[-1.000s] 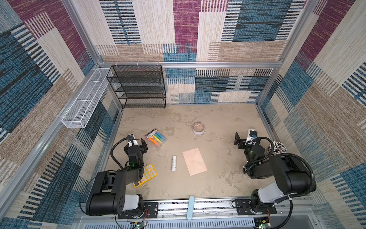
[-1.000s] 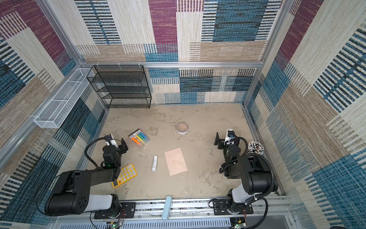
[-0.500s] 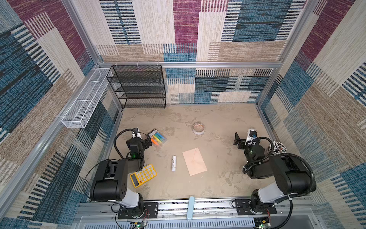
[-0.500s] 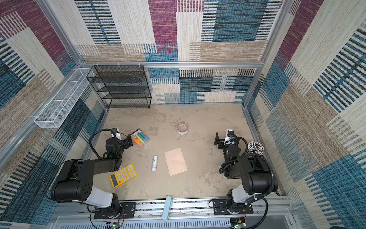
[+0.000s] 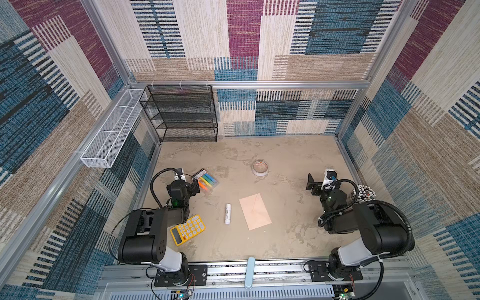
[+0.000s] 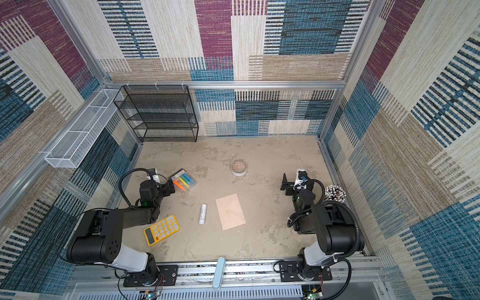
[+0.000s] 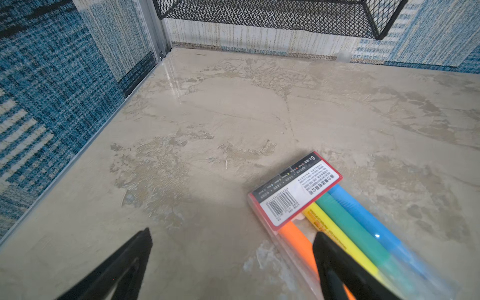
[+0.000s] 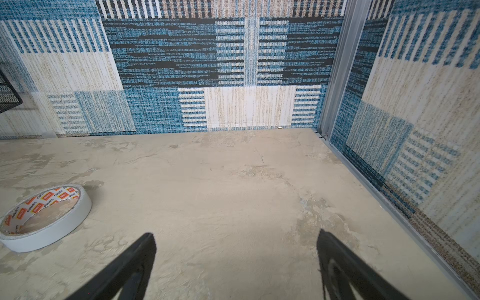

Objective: Place the letter into the envelope and seal it

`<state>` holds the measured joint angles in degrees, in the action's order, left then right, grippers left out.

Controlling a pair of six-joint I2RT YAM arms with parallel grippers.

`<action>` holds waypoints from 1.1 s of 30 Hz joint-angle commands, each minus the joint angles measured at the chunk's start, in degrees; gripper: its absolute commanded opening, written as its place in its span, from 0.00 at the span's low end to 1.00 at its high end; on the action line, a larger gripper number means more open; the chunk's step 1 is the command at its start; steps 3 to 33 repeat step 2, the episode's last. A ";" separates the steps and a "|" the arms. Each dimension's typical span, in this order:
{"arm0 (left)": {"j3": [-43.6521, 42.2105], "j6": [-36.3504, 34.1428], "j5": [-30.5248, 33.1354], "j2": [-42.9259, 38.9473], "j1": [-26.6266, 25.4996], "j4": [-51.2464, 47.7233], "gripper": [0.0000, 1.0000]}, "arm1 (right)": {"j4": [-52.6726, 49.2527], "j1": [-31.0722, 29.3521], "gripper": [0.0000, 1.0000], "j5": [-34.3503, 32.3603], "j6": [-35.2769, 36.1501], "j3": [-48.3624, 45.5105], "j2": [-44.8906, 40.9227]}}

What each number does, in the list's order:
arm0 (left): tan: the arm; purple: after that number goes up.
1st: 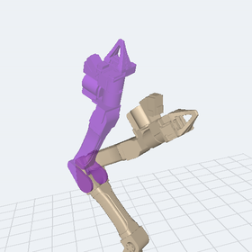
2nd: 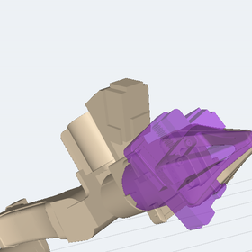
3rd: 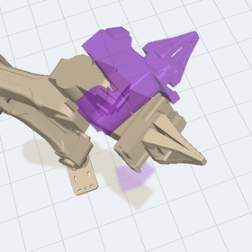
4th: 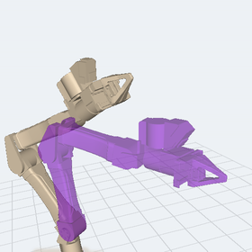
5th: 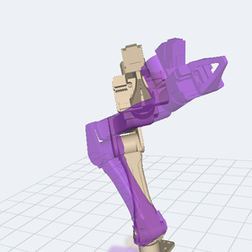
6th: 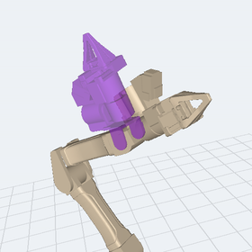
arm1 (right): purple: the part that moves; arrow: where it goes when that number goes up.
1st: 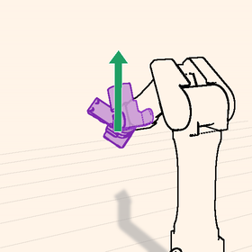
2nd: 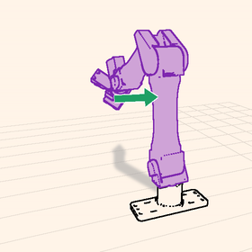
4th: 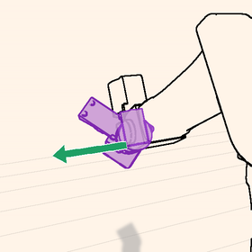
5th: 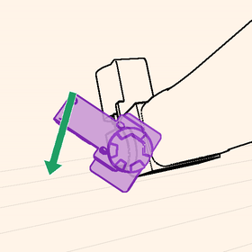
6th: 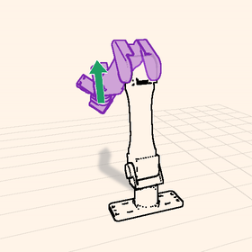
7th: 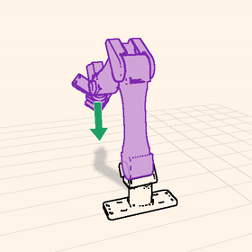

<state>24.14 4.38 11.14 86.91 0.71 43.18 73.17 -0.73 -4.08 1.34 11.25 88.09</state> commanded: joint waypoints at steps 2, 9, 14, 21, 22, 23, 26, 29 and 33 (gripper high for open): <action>0.29 -0.78 -0.50 -0.30 0.08 0.46 0.99 | 1.63 -0.06 1.00 0.49 -0.51 0.19 0.06; 0.29 -0.78 -0.50 -0.30 0.08 0.46 0.99 | 1.63 -0.06 1.00 0.49 -0.51 0.19 0.06; 0.29 -0.78 -0.50 -0.30 0.08 0.46 0.99 | 1.63 -0.06 1.00 0.49 -0.51 0.19 0.06; 0.29 -0.78 -0.50 -0.30 0.08 0.46 0.99 | 1.63 -0.06 1.00 0.49 -0.51 0.19 0.06; 0.29 -0.78 -0.50 -0.30 0.08 0.46 0.99 | 1.63 -0.06 1.00 0.49 -0.51 0.19 0.06; 0.29 -0.78 -0.50 -0.30 0.08 0.46 0.99 | 1.63 -0.06 1.00 0.49 -0.51 0.19 0.06; 0.29 -0.78 -0.50 -0.30 0.08 0.46 0.99 | 1.63 -0.06 1.00 0.49 -0.51 0.19 0.06; 0.29 -0.78 -0.50 -0.30 0.08 0.46 0.99 | 1.63 -0.06 1.00 0.49 -0.51 0.19 0.06; 0.29 -0.78 -0.50 -0.30 0.08 0.46 0.99 | 1.63 -0.06 1.00 0.49 -0.51 0.19 0.06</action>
